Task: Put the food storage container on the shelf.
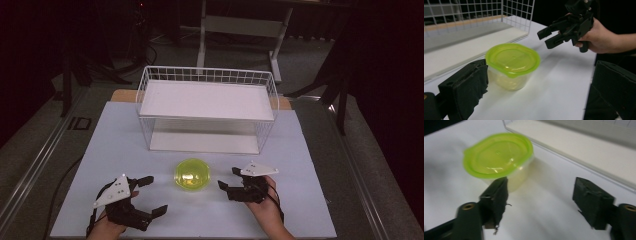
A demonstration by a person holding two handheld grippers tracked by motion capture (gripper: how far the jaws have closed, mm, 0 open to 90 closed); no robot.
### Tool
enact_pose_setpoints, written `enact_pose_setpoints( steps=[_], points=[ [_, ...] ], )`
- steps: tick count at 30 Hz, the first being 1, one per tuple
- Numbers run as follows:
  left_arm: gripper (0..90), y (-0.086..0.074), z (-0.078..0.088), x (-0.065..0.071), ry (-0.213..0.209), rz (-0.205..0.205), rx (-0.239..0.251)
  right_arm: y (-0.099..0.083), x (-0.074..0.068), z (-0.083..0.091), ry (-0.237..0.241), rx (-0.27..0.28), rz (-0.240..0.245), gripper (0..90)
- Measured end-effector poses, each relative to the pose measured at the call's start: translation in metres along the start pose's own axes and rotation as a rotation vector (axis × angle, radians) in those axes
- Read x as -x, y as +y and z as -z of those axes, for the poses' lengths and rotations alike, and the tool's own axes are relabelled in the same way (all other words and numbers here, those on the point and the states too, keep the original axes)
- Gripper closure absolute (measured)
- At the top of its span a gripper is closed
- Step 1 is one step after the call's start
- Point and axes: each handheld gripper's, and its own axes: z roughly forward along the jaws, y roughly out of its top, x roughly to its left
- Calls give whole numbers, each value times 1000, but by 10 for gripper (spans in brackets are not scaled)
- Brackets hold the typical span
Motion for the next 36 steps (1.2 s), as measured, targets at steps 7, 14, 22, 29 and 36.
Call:
enact_pose_setpoints(
  steps=[7,14,22,29,36],
  points=[
    [13,11,-3,0,-15,20,-35,6,-8,10,33,64,53,138],
    [12,25,-9,-10,16,79,-45,30,-11,6,105,93,43,215],
    [13,40,-26,-22,42,89,-76,49,-14,-8,89,99,97,197],
    [101,40,-48,-27,135,101,-114,51,-11,-25,101,8,10,144],
    [267,30,-64,-38,137,190,-168,46,-8,-39,107,-14,-53,148]
  ],
)
